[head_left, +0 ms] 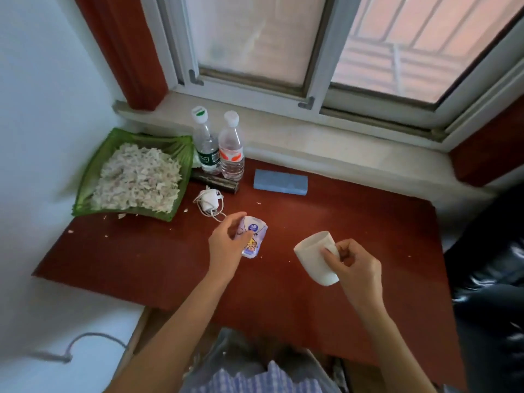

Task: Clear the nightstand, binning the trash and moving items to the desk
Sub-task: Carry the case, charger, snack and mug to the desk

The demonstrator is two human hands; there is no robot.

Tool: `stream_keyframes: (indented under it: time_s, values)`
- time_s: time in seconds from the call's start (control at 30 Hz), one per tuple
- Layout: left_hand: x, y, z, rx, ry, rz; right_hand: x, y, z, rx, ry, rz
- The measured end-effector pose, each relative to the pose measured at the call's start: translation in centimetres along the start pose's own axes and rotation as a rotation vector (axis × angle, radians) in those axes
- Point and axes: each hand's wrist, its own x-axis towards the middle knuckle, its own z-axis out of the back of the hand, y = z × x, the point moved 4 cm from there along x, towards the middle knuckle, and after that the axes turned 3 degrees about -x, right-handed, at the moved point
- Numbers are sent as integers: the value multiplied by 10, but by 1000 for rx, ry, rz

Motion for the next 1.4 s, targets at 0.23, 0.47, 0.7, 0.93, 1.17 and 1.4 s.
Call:
stream_keyframes:
  time_s: [0.23,0.47,0.7,0.93,1.17,1.4]
  values:
    - [63,28,-27,-2,36,115,21,-5,-14,3,-47,-146]
    - [97,54,-41,61,-17,194,46,-15,-22,12,-2,-191]
    - [110,47,-43,308,10,87,60,-19,-24,16,-16,-214]
    - [95,30,-45,546,29,-93,69,-21,-27,10,-1,-220]
    - [69,25,-60,749,129,-405,82,-22,-20,-30,-53,-254]
    - [33,42,-106,963,389,-615,116,-35,-5,-51,-140,-239]
